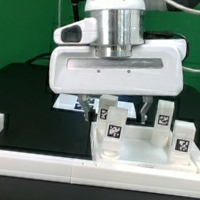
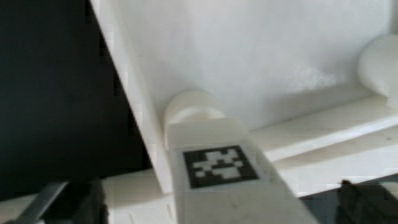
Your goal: Assemble square table
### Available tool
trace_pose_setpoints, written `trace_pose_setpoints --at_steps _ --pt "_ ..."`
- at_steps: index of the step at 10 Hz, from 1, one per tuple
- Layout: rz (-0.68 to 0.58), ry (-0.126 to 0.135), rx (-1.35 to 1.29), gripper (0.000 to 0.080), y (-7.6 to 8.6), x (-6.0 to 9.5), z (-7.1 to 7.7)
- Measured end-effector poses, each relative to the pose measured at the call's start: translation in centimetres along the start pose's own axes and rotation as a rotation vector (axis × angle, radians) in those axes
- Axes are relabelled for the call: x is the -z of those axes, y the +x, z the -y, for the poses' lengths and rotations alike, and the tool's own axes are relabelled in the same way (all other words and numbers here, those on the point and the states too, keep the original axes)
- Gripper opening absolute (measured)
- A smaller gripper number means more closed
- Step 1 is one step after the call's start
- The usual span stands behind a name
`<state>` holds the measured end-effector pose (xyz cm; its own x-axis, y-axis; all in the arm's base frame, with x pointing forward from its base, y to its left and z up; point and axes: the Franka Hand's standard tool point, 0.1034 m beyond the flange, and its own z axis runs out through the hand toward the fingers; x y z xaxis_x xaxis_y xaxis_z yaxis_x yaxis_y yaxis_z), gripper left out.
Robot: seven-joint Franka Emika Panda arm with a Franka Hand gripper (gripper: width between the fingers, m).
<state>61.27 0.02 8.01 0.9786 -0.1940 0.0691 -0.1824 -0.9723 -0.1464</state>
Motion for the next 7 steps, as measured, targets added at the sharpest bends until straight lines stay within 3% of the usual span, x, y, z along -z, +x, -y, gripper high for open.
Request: trace_pose_setpoints --at_steps 1,2,3,4,5,7 --pt "0.000 0.000 -0.009 0.0649 -0.02 -0.04 0.03" --pt "0.000 0.000 -0.009 0.0515 -0.03 -0.07 0.01" --pt "0.000 0.001 -0.046 0.0515 -0.05 -0.09 0.03" --pt "0.001 0.001 -0.115 0.0364 -0.07 -0.12 0.08" --pt "0.001 0.001 -0.187 0.0289 -0.09 -0.14 0.10" --pt "0.002 0.001 -0.322 0.0289 -0.11 -0.17 0.14"
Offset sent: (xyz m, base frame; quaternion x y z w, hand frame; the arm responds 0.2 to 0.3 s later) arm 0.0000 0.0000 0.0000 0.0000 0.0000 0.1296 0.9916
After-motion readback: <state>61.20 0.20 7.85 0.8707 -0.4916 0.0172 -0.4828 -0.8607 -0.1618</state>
